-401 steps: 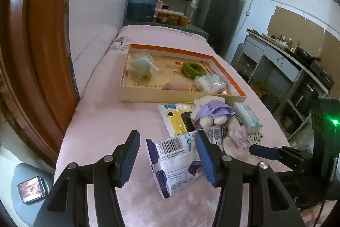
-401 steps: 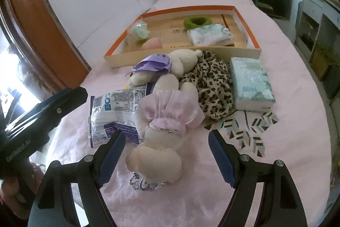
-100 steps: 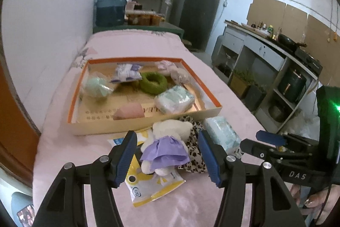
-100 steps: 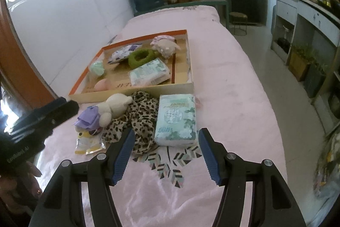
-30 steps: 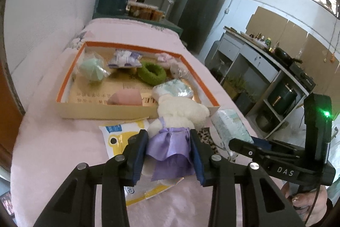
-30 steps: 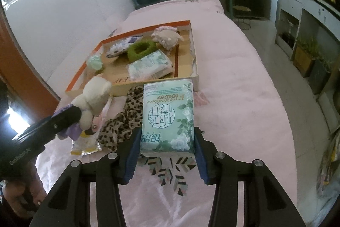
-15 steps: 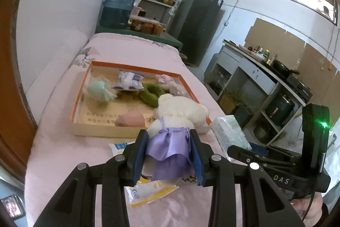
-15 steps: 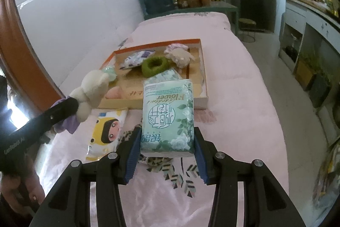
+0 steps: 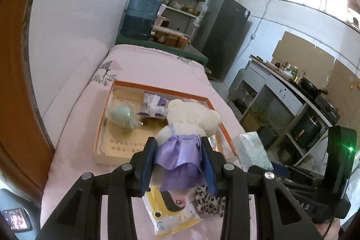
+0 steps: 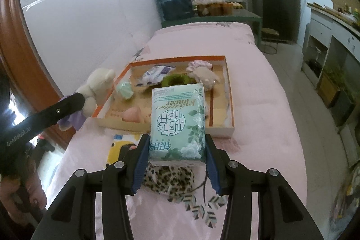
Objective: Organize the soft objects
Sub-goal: 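Lift the teddy bear and tissue pack and carry both over the box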
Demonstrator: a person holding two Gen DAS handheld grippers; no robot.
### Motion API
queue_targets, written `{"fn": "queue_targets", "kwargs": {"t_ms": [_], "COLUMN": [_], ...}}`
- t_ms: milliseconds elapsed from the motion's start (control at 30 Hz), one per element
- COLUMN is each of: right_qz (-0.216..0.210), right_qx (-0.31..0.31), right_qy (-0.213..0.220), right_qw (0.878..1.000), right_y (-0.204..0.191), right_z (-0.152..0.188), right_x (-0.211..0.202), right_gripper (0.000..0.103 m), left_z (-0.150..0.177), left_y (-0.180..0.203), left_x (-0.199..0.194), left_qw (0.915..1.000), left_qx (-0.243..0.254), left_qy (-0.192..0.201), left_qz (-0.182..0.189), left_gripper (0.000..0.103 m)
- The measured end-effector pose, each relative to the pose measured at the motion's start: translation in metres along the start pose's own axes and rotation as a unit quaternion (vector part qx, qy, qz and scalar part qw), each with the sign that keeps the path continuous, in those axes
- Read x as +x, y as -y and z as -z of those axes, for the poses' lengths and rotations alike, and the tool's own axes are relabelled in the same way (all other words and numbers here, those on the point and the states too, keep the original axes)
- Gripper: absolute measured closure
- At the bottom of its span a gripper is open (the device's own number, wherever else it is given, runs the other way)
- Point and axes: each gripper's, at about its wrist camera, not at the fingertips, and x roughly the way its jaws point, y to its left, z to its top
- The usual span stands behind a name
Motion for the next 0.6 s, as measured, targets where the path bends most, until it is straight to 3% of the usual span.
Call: {"fn": "queue_targets", "kwargs": {"t_ms": [600], "right_qz": [-0.013], "right_qx": [-0.017], "right_qy": [0.012], "right_qw": [1.000], "right_y": [-0.019], "right_z": [-0.039], "right_x": [0.023], "right_gripper": [0.055], "left_z": [-0.040], "left_y": [0.000], "left_x": [0.014], "left_qw": [0.9994], "left_qx": [0.007], "left_qy": [0.029], "left_qz": [-0.015], "left_gripper": [0.064]}}
